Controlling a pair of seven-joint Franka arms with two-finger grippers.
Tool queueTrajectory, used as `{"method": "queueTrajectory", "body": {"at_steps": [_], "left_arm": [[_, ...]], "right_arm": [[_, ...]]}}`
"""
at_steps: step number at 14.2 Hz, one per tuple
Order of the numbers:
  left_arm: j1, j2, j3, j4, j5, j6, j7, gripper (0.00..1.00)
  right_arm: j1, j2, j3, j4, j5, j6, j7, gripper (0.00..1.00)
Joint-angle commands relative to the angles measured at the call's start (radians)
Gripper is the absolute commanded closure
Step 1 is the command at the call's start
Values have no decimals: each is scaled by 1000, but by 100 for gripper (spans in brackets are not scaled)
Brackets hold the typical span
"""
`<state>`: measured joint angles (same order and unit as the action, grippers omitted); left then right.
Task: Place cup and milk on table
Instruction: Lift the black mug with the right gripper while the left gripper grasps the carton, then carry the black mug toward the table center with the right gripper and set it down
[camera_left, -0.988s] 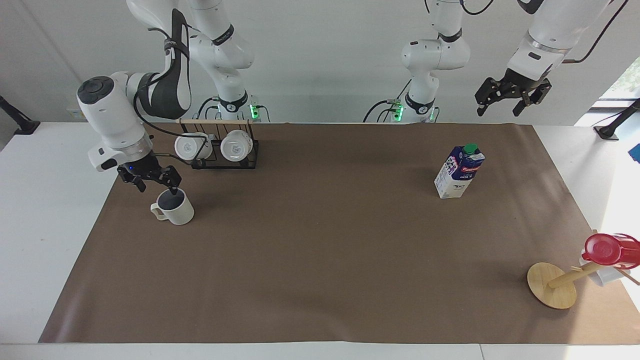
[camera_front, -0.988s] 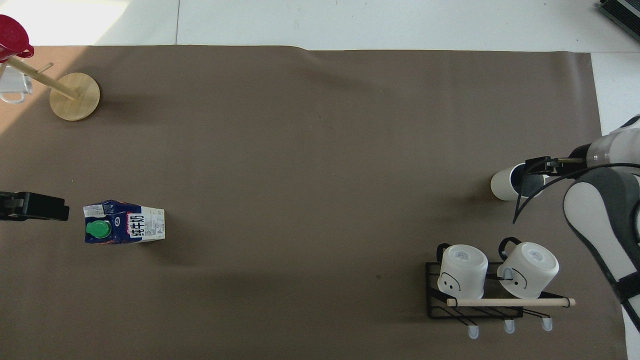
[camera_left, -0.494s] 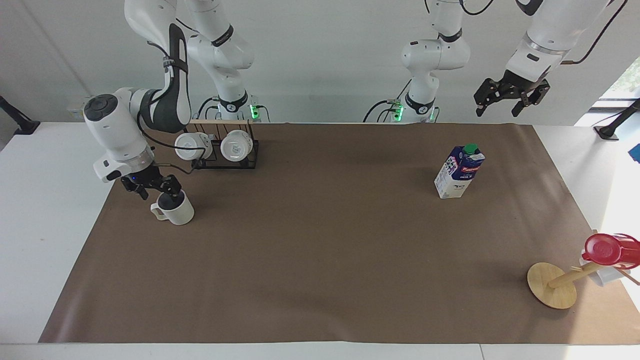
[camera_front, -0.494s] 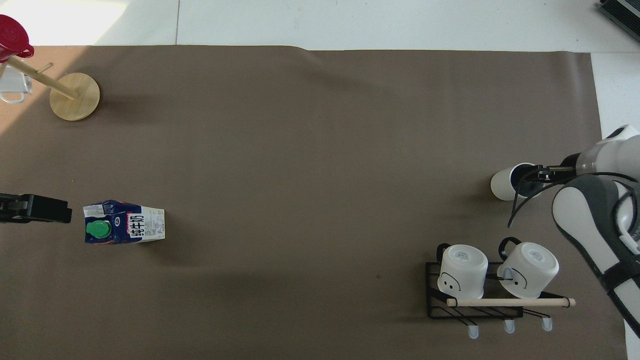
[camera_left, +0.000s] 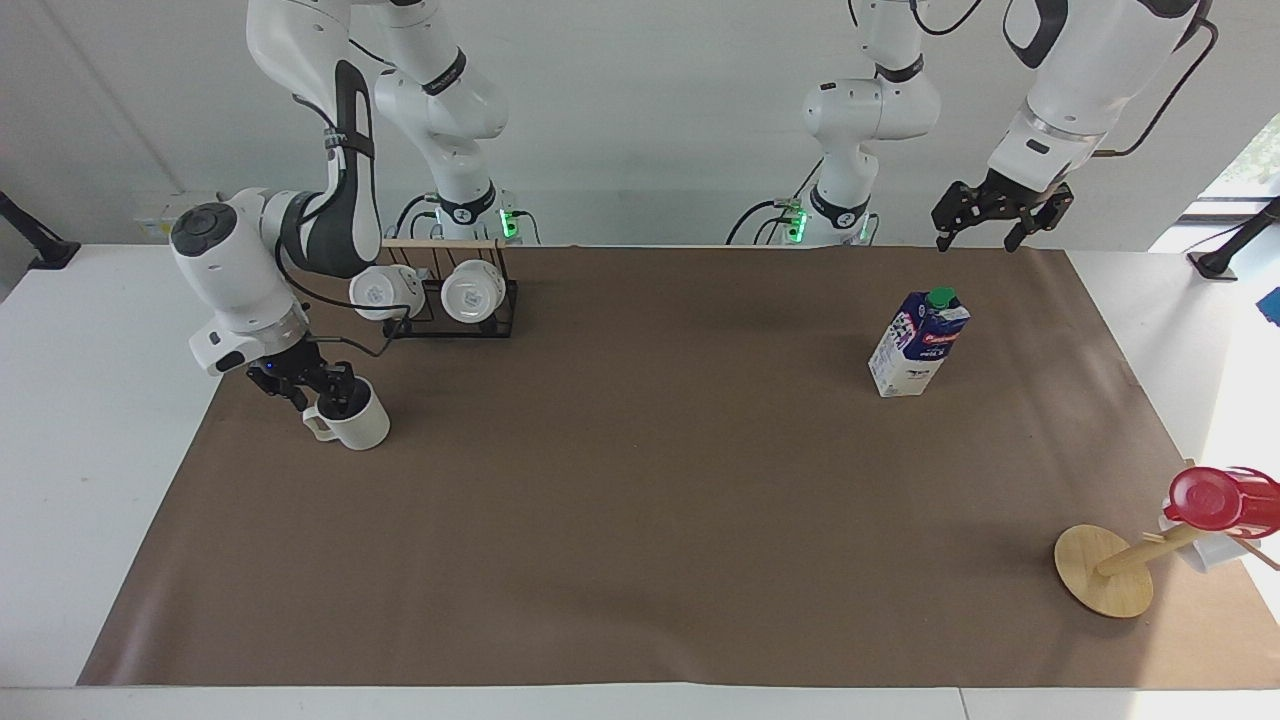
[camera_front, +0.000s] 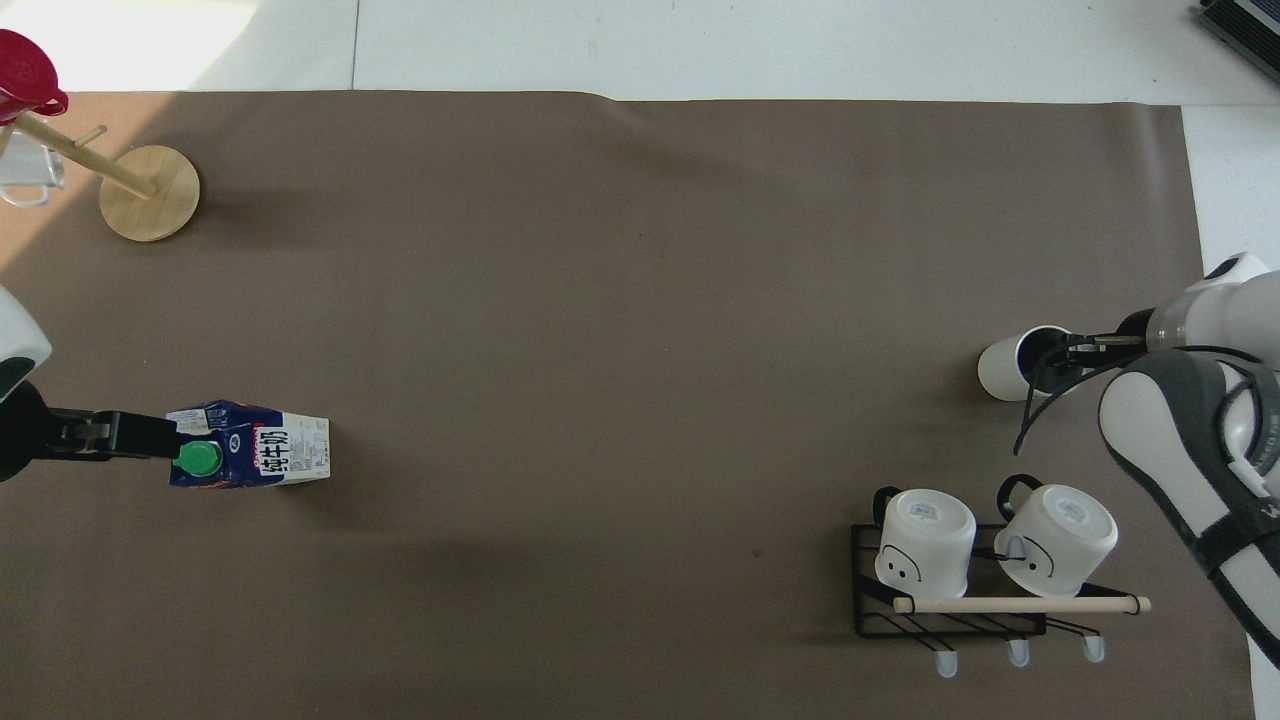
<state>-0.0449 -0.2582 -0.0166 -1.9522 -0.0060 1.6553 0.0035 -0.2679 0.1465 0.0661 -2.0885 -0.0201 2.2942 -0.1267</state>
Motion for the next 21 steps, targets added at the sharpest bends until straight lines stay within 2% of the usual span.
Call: {"method": "queueTrajectory", "body": {"at_steps": [1, 2, 4, 8, 11, 13, 18, 21], "left_arm": [[7, -33, -5, -105, -9, 112, 13, 0], [5, -33, -5, -135, -9, 148, 13, 0], [4, -38, -5, -197, -9, 214, 13, 0], [0, -30, -5, -221, -9, 259, 13, 0], [2, -38, -5, -263, -9, 294, 15, 0], [5, -35, -5, -269, -9, 299, 15, 0], [8, -21, -5, -332, -9, 402, 15, 0], [10, -6, -5, -333, -9, 429, 23, 0]], "right_arm": [[-8, -8, 1, -10, 16, -7, -39, 87], [-8, -7, 0, -10, 16, -6, -34, 100], [-8, -7, 1, -10, 17, -12, -30, 100], [-2, -10, 1, 7, 17, -35, 5, 100], [13, -21, 14, 63, 19, -47, 96, 100], [70, -7, 21, 135, 19, -55, 169, 100], [246, 16, 21, 192, 11, -58, 438, 100], [349, 15, 21, 197, 3, -76, 622, 100]]}}
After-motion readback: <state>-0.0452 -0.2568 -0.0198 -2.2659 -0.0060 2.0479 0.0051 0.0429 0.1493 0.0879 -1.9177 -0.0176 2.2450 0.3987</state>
